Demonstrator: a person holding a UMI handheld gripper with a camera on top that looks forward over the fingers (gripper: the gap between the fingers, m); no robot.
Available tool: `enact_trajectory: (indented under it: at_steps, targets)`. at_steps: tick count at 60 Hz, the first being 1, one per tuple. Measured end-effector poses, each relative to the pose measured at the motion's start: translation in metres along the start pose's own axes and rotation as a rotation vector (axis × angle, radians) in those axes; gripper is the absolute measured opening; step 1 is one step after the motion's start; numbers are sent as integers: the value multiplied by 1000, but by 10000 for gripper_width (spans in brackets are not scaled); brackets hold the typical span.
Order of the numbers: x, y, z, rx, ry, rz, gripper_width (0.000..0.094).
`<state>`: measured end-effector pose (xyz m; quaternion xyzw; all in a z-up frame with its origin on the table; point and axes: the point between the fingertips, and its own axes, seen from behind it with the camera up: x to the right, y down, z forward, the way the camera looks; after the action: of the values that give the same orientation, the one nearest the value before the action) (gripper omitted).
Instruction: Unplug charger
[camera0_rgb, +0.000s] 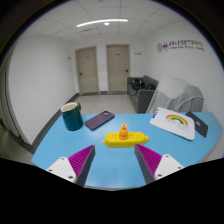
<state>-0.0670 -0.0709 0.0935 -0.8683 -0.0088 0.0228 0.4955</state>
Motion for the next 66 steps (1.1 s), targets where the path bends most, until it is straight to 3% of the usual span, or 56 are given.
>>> enact_trajectory:
  at_steps: [14,15,21,30,37,39,42,45,52,59,66]
  targets:
    - [36,-10,133,18,-46,-64,737]
    - [35,-10,138,22,-59,-54,631]
    - [29,-12,149,43,-118,-19,232]
    - [31,-14,151,83,-97,-17,76]
    - [31,-17,149,35,-97,-4,68]
    - [29,-38,140,68,-108,20,69]
    - [30,-91,115,189,-126,19,67]
    - [46,-137,100,274,-75,-37,68]
    - [85,-209,56,362,-15,2,67]
    - [126,-199,52,299,84,-8,66]
    - [151,-130,57,136,191,-45,68]
